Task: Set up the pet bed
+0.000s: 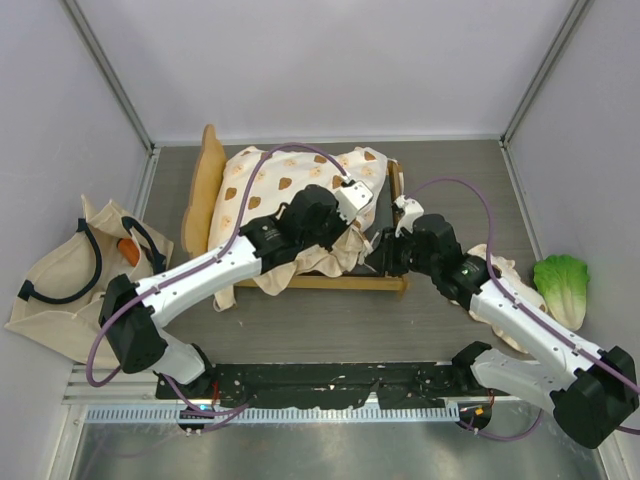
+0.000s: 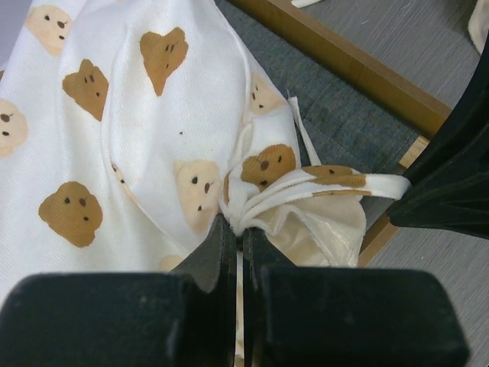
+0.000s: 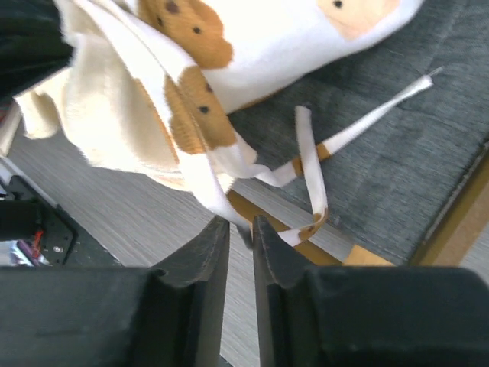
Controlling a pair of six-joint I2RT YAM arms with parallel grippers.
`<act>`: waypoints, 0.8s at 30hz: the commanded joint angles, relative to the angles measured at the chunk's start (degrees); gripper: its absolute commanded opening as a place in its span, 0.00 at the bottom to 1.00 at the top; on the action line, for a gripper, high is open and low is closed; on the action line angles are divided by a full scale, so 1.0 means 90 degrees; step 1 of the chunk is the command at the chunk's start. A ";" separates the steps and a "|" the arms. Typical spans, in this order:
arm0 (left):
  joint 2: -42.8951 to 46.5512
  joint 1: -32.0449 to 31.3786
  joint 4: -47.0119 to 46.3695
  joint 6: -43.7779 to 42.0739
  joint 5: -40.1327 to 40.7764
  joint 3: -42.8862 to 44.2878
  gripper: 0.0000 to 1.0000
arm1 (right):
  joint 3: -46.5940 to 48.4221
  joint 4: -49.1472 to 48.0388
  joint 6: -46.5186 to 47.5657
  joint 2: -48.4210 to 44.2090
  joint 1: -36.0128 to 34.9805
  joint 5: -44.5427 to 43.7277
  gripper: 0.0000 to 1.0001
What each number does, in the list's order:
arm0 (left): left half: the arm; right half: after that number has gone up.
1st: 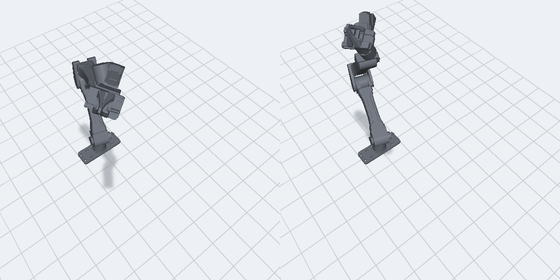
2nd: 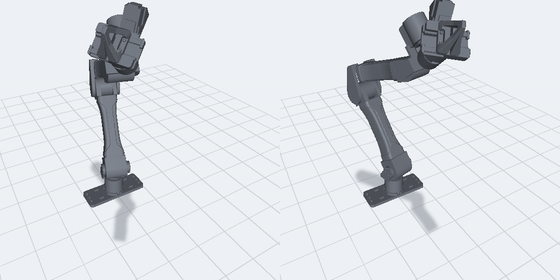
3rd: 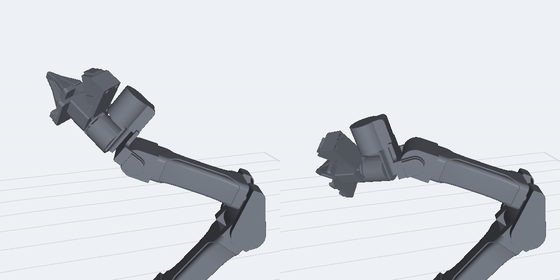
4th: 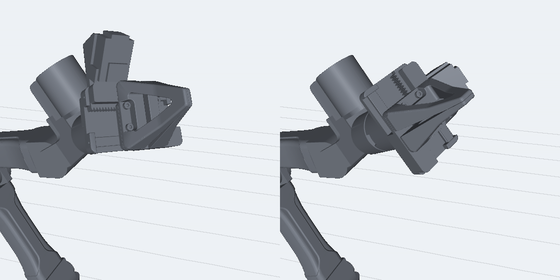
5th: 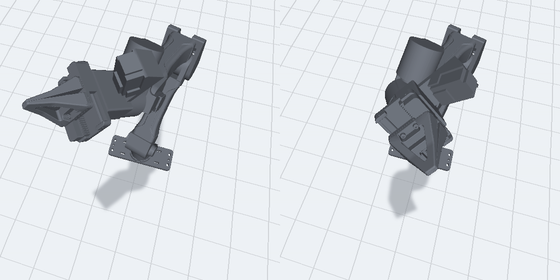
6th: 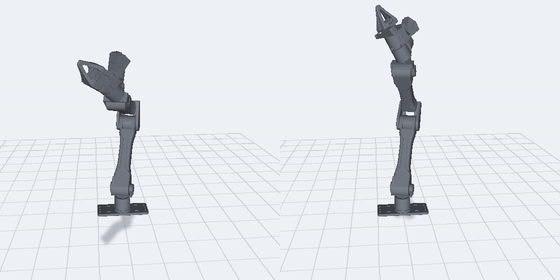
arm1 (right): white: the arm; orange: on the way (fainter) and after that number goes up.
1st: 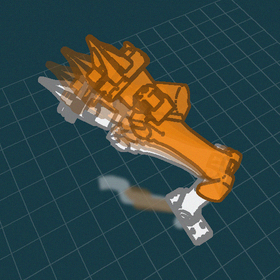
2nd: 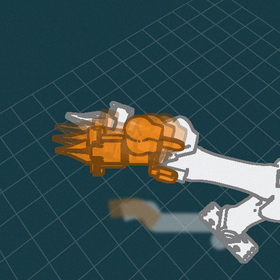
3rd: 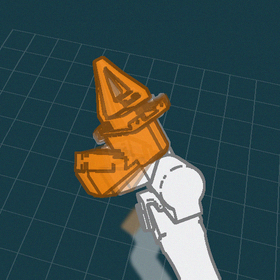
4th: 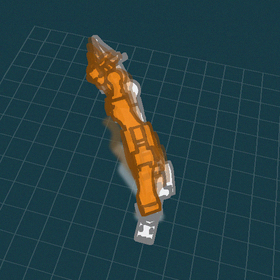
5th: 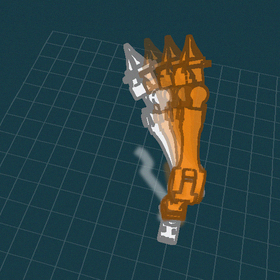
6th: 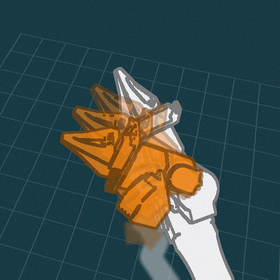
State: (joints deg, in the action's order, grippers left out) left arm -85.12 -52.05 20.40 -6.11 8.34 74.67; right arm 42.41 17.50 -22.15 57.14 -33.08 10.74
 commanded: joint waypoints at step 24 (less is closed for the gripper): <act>0.0356 0.0403 -0.0470 0.0415 -0.0331 -0.0055 0.00 | 0.1662 0.0056 -0.1465 -0.0715 -0.0065 0.2224 0.01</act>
State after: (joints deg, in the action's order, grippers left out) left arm -84.31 -49.74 18.90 -2.52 3.31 74.63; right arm 51.79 16.60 -33.08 52.03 -33.32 26.44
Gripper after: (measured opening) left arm 0.027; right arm 0.033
